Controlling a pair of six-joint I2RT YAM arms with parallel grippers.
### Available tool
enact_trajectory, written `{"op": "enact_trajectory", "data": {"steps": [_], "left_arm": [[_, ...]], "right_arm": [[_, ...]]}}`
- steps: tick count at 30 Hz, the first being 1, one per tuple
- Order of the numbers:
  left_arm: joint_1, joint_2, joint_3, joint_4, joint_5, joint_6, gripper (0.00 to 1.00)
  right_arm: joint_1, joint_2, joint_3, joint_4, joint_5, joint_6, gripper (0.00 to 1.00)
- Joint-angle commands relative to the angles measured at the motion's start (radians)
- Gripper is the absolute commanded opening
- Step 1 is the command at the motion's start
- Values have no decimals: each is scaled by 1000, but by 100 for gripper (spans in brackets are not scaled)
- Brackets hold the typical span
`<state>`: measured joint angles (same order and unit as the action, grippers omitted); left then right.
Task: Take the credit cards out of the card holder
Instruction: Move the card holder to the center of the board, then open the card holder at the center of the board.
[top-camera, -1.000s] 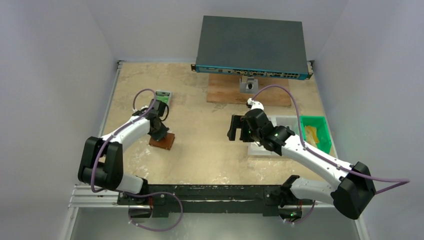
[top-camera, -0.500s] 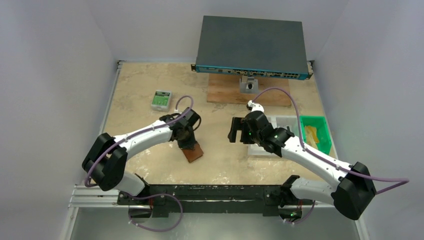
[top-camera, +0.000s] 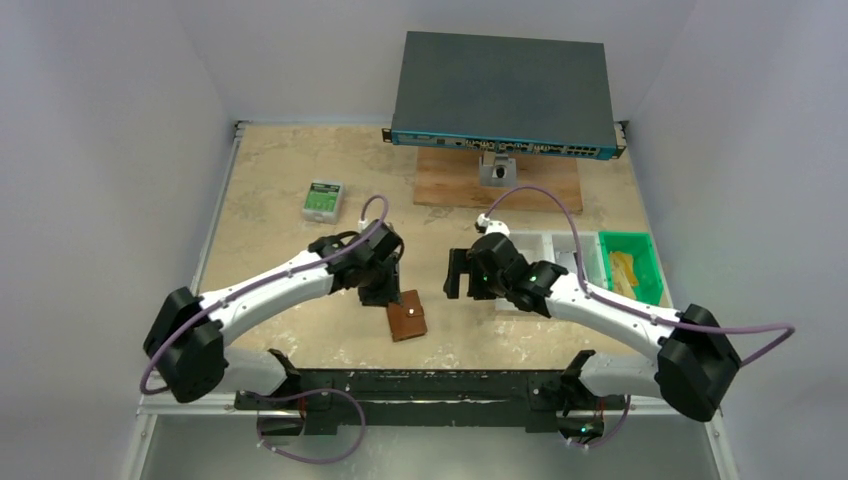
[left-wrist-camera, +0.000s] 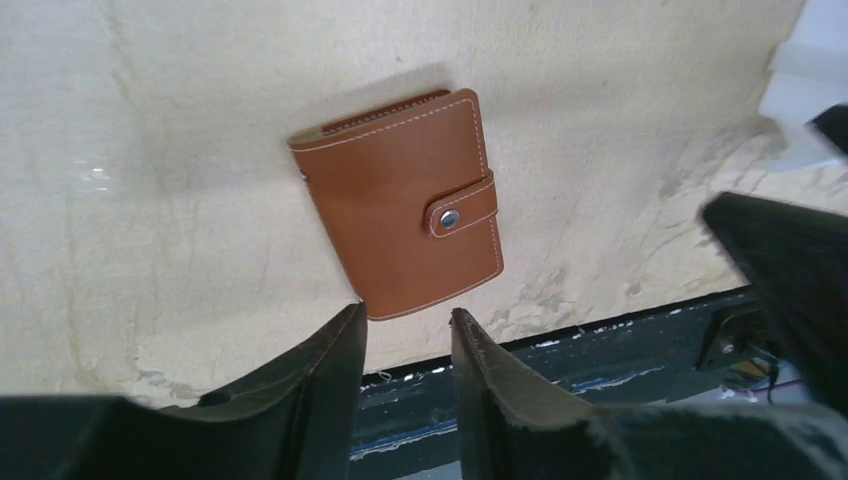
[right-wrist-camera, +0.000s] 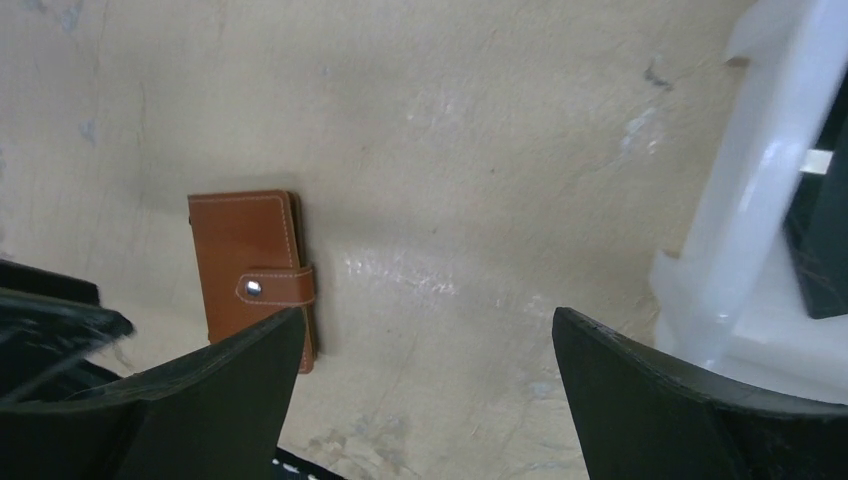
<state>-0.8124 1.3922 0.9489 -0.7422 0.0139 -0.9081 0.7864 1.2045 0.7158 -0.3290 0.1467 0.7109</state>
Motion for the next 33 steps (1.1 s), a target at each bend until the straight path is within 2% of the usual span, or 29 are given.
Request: {"op": "enact_trajectory", "data": {"steps": [1, 3, 4, 8, 12, 13, 21, 29, 33], "left_arm": [[83, -136, -56, -46, -62, -53, 29], [145, -174, -119, -16, -30, -74, 15], [172, -190, -150, 5, -20, -77, 13], [245, -212, -214, 71, 62, -94, 10], [261, -203, -238, 114, 97, -114, 6], [265, -201, -239, 118, 100, -119, 6], [272, -180, -258, 163, 135, -137, 2], [271, -115, -266, 225, 173, -133, 0], [270, -66, -258, 266, 204, -140, 0]], "right_arm": [[101, 55, 62, 35, 57, 31, 94], [156, 105, 94, 35, 81, 38, 90], [185, 132, 113, 34, 94, 38, 90], [289, 254, 212, 9, 152, 59, 74], [366, 390, 330, -39, 205, 66, 47], [379, 416, 354, -56, 216, 69, 45], [429, 557, 463, -180, 318, 104, 40], [438, 624, 481, -188, 341, 116, 36], [439, 638, 469, -174, 338, 128, 30]]}}
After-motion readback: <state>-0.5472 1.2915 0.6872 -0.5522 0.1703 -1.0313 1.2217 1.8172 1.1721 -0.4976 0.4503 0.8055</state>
